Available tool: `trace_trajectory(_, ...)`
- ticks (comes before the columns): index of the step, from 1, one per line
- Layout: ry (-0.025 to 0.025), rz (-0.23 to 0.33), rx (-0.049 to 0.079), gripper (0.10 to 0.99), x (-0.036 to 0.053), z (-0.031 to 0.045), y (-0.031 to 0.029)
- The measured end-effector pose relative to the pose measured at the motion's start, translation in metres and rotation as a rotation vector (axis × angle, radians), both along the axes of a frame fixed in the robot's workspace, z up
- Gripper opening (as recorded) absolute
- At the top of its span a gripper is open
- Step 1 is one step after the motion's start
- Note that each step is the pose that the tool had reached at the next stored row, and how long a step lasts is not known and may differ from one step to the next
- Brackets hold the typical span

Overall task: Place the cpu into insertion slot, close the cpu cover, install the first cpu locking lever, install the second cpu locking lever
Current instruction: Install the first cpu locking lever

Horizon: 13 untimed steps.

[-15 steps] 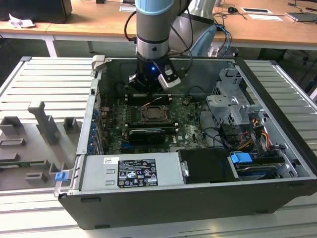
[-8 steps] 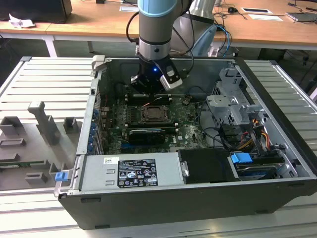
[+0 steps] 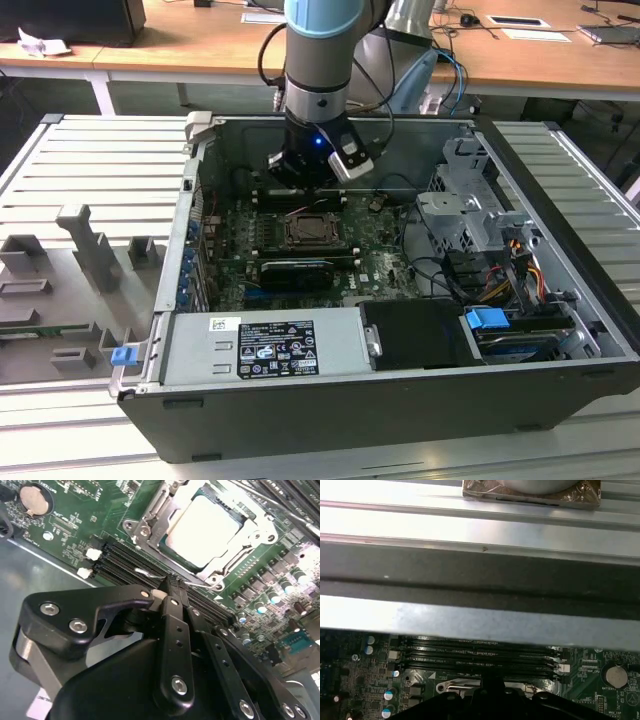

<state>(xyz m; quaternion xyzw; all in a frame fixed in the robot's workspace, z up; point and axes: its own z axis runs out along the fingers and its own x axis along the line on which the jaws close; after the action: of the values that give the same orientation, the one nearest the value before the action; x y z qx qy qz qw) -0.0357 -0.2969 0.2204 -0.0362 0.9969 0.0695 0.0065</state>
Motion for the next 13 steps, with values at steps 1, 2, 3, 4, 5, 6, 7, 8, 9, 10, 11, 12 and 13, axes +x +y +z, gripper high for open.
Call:
trace_trajectory(1, 0.0, 0.0, 0.0, 0.106, 0.0016, -0.0002, 0.0007)
trace_trajectory(2, 0.0, 0.0, 0.0, 0.106, 0.0027, -0.0004, 0.001)
trace_trajectory(3, 0.0, 0.0, 0.0, 0.106, 0.0039, -0.0009, 0.0014)
trace_trajectory(4, 0.0001, 0.0, 0.0, 0.106, 0.0046, -0.0014, 0.0019)
trace_trajectory(5, 0.0, 0.0, 0.0, 0.106, 0.0053, -0.0018, 0.0023)
trace_trajectory(6, 0.0, 0.0, 0.0, 0.106, 0.006, -0.0023, 0.0024)
trace_trajectory(7, 0.0, 0.0, 0.0, 0.106, 0.0073, -0.0026, 0.0024)
trace_trajectory(8, 0.0, 0.0, 0.0, 0.106, 0.0096, -0.0032, 0.0025)
trace_trajectory(9, 0.0, 0.0, 0.0, 0.106, 0.0108, -0.0039, 0.0026)
trace_trajectory(10, 0.0, 0.0, 0.0, 0.106, 0.0117, -0.0046, 0.0027)
trace_trajectory(11, 0.0, 0.0, 0.0, 0.106, 0.0127, -0.0055, 0.0027)
trace_trajectory(12, 0.0, 0.0, 0.0, 0.106, 0.0133, -0.0064, 0.0027)
trace_trajectory(13, 0.0, 0.0, 0.0, 0.106, 0.014, -0.0079, 0.0027)
